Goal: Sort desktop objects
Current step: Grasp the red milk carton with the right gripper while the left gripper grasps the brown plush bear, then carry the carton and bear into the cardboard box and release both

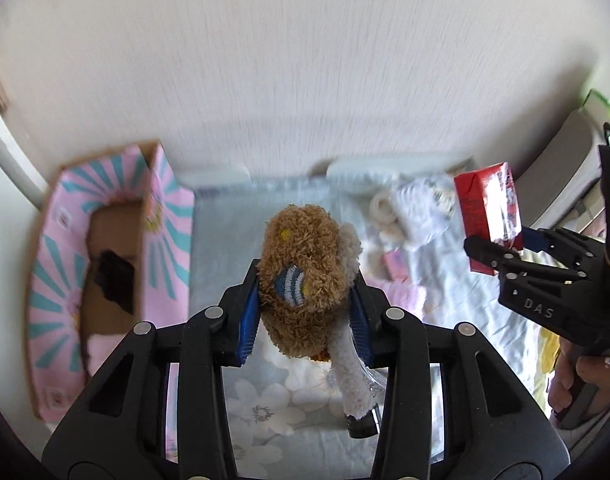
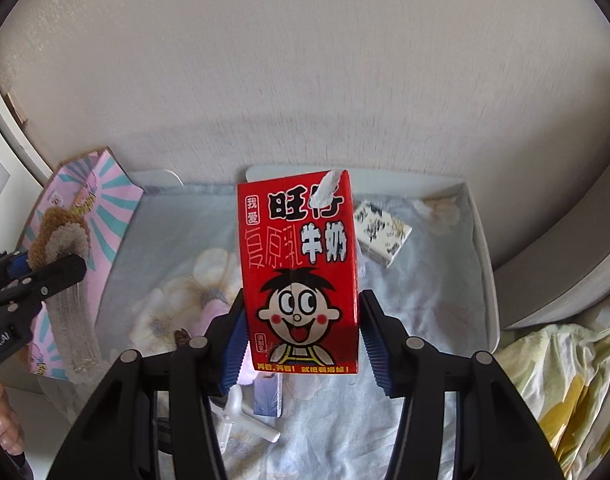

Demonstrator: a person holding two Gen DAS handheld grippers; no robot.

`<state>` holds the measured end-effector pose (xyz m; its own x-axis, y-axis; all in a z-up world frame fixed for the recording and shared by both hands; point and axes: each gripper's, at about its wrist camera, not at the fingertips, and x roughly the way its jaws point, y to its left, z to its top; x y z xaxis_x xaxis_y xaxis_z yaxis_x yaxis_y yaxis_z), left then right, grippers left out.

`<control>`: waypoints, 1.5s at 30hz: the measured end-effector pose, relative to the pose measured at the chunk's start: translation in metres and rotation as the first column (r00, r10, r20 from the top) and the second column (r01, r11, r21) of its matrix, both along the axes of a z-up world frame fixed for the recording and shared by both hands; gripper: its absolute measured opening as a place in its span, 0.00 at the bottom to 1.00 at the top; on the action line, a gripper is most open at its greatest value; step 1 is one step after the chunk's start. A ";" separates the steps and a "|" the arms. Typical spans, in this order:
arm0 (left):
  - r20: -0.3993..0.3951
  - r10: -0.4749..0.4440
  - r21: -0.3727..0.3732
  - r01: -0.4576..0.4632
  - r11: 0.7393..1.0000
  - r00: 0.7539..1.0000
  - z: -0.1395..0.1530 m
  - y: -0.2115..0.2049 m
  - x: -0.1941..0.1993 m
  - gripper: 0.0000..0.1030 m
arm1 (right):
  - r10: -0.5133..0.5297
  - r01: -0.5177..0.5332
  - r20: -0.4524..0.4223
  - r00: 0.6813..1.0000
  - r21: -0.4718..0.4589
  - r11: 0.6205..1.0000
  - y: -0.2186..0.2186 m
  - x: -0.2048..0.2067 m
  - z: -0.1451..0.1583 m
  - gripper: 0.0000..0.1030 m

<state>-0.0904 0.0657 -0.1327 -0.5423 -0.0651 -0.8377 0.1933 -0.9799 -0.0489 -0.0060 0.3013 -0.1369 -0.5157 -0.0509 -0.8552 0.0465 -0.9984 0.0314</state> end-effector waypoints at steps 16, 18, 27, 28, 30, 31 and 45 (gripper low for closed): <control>-0.131 0.234 -0.110 -0.249 0.962 0.963 0.094 -0.107 0.067 0.35 | 0.275 -0.279 -0.156 0.949 -0.007 0.960 -0.130 -0.028 0.085 0.47; -0.117 0.281 -0.141 -0.296 0.945 0.952 0.090 -0.125 0.078 0.35 | 0.325 -0.331 -0.151 0.933 -0.014 0.943 -0.157 -0.036 0.087 0.47; -0.001 0.450 -0.076 -0.449 0.890 0.893 0.037 -0.180 0.112 0.35 | 0.488 -0.489 -0.040 0.872 -0.048 0.871 -0.267 -0.066 0.047 0.47; 0.010 0.455 -0.066 -0.453 0.889 0.890 0.030 -0.184 0.114 0.35 | 0.497 -0.497 -0.019 0.868 -0.052 0.866 -0.276 -0.069 0.039 0.47; 0.045 0.468 -0.040 -0.467 0.884 0.883 0.014 -0.193 0.119 0.35 | 0.515 -0.513 0.023 0.857 -0.060 0.856 -0.293 -0.073 0.022 0.47; 0.059 0.473 -0.028 -0.472 0.881 0.879 0.007 -0.196 0.121 0.35 | 0.522 -0.520 0.041 0.852 -0.061 0.852 -0.300 -0.074 0.014 0.47; 0.080 0.456 0.064 -0.461 0.885 0.886 -0.019 -0.210 0.120 0.57 | 0.560 -0.546 0.141 0.816 -0.126 0.828 -0.326 -0.083 -0.023 0.51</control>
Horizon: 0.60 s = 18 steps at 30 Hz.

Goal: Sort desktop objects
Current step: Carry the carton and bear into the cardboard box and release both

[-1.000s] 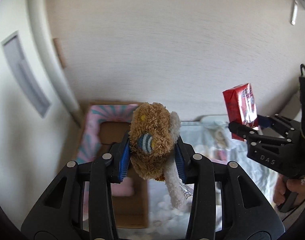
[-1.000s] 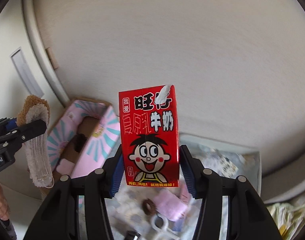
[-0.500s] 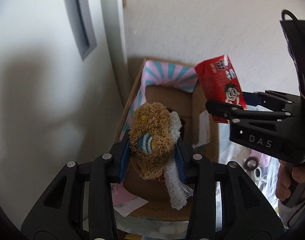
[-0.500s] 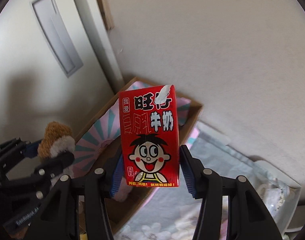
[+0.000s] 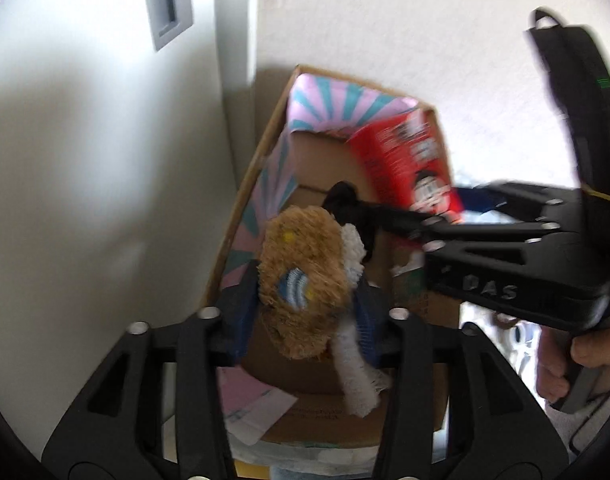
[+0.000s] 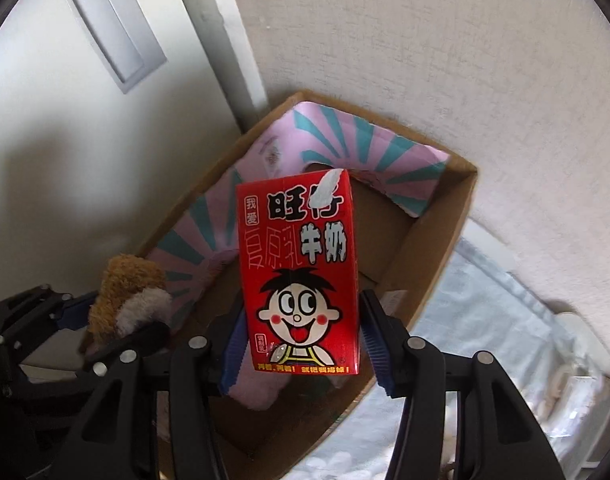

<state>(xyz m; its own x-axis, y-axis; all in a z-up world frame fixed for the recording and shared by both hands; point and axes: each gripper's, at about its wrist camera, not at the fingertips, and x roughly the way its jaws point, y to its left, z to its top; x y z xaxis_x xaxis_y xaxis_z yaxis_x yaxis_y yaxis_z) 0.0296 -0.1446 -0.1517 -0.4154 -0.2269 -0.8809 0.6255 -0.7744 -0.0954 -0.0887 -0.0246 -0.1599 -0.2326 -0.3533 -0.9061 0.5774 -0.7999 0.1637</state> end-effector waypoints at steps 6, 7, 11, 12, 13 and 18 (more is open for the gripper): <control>-0.007 0.036 -0.026 -0.037 0.999 0.999 0.009 -0.001 0.008 0.95 | -0.062 0.062 -0.008 0.998 -0.030 0.998 0.018 -0.005 0.007 0.68; -0.005 0.049 -0.027 -0.049 0.998 0.999 0.010 0.000 0.010 0.95 | -0.069 0.069 -0.007 0.998 -0.038 0.997 0.022 -0.005 0.009 0.68; 0.030 0.208 -0.108 -0.203 0.973 0.978 0.011 0.008 0.012 0.95 | -0.080 0.080 -0.014 0.997 -0.041 0.996 0.030 0.002 0.015 0.68; 0.038 0.202 -0.117 -0.196 0.974 0.979 0.012 0.011 0.012 0.95 | -0.080 0.080 -0.015 0.997 -0.038 0.996 0.031 0.003 0.015 0.68; 0.039 0.197 -0.121 -0.191 0.974 0.980 0.012 0.013 0.012 0.95 | -0.080 0.080 -0.016 0.997 -0.038 0.996 0.031 0.003 0.013 0.68; 0.036 0.182 -0.133 -0.176 0.975 0.983 0.016 0.021 0.008 0.95 | -0.076 0.075 -0.035 0.996 -0.038 0.996 0.032 0.008 0.013 0.68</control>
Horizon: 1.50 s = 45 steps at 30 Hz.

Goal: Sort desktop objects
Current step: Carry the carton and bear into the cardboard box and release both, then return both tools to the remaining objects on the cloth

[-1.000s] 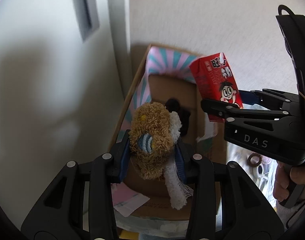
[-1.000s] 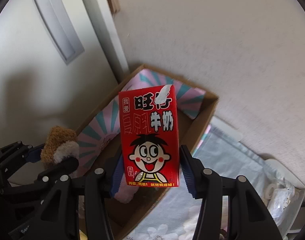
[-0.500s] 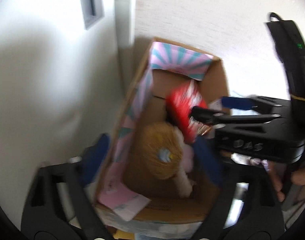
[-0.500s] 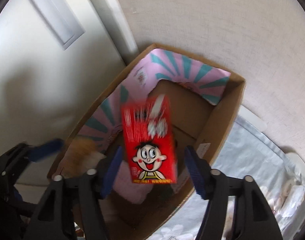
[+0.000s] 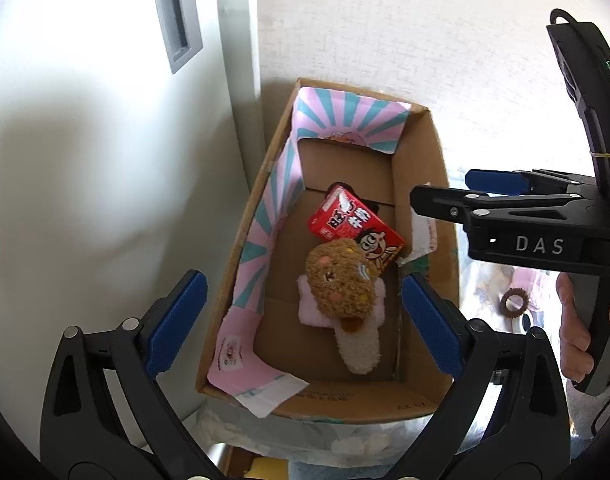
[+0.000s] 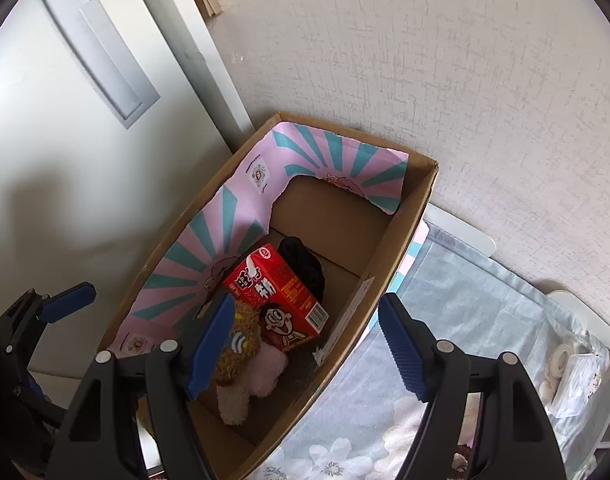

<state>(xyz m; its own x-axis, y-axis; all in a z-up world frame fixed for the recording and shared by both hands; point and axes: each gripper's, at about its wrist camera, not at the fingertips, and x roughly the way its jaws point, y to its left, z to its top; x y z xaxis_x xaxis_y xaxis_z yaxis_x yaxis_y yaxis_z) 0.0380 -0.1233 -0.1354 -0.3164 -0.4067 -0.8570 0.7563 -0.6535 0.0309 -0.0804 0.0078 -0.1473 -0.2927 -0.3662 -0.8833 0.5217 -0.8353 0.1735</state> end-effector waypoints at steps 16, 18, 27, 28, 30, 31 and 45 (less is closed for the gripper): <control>-0.047 -0.071 -0.080 0.067 0.995 0.996 0.041 0.045 -0.020 0.95 | -0.049 0.046 -0.095 0.994 -0.033 0.998 0.052 0.023 0.044 0.68; -0.051 -0.090 -0.097 0.084 0.992 0.995 0.048 0.052 -0.026 0.95 | -0.064 0.060 -0.113 0.992 -0.035 0.998 0.062 0.024 0.052 0.68; -0.086 -0.183 -0.169 0.167 0.971 0.979 0.081 0.088 -0.058 0.95 | -0.180 0.172 -0.210 0.961 -0.058 0.983 0.134 0.030 0.091 0.68; -0.085 -0.194 -0.174 0.177 0.969 0.977 0.082 0.092 -0.062 0.95 | -0.199 0.190 -0.216 0.956 -0.062 0.980 0.145 0.031 0.094 0.68; -0.078 -0.220 -0.185 0.203 0.962 0.972 0.083 0.101 -0.071 0.96 | -0.238 0.228 -0.224 0.945 -0.070 0.971 0.167 0.032 0.099 0.69; -0.074 -0.237 -0.190 0.220 0.957 0.969 0.083 0.107 -0.077 0.96 | -0.252 0.242 -0.227 0.941 -0.072 0.968 0.176 0.033 0.101 0.69; 0.054 -0.502 -0.086 0.505 0.859 0.863 0.003 0.189 -0.191 0.97 | -0.480 0.486 -0.161 0.862 -0.003 0.874 0.311 0.035 0.064 0.69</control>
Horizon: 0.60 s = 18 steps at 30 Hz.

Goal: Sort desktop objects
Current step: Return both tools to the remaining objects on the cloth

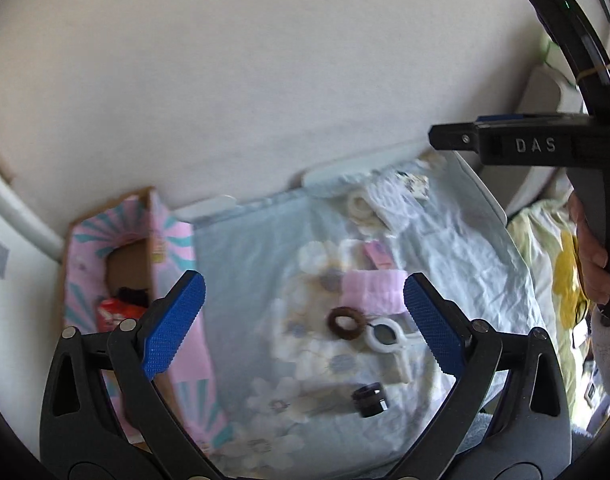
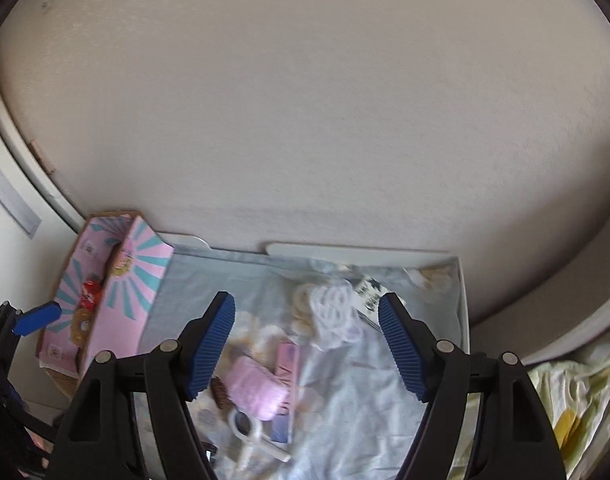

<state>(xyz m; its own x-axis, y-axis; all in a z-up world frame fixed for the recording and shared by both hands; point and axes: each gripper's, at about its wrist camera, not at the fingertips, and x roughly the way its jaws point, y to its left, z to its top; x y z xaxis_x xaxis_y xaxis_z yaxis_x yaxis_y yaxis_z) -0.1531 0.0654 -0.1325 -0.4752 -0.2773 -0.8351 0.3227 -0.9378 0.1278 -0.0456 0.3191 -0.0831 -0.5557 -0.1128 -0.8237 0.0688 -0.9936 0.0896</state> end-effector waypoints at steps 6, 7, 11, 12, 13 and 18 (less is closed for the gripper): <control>0.072 -0.008 0.102 0.001 0.995 0.997 -0.053 0.010 -0.033 0.97 | -0.016 0.015 0.099 0.995 0.010 1.000 0.024 -0.009 -0.049 0.69; 0.078 -0.002 0.116 -0.008 0.993 0.997 -0.060 0.009 -0.036 0.97 | -0.012 0.011 0.114 0.993 0.013 1.000 0.025 -0.012 -0.059 0.69; 0.118 0.020 0.123 -0.035 0.992 0.993 -0.090 0.006 -0.046 0.97 | 0.022 -0.024 0.173 0.985 0.007 1.000 0.025 -0.023 -0.098 0.69; 0.135 0.024 0.108 -0.038 0.993 0.991 -0.100 0.007 -0.049 0.97 | 0.031 -0.033 0.190 0.981 0.003 0.999 0.023 -0.028 -0.109 0.69; 0.145 0.027 0.100 -0.042 0.994 0.989 -0.105 0.006 -0.052 0.97 | 0.038 -0.039 0.204 0.978 0.000 0.999 0.022 -0.031 -0.118 0.69; 0.170 0.032 0.102 -0.050 0.994 0.985 -0.130 0.011 -0.057 0.97 | 0.059 -0.058 0.250 0.966 -0.009 0.998 0.017 -0.043 -0.150 0.69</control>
<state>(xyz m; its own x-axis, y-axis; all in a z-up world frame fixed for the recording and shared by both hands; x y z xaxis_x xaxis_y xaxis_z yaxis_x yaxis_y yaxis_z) -0.2101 0.0767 -0.2624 -0.3158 -0.2000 -0.9275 0.3433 -0.9354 0.0848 -0.0886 0.3360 -0.2327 -0.3243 -0.1403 -0.9355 0.1020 -0.9884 0.1129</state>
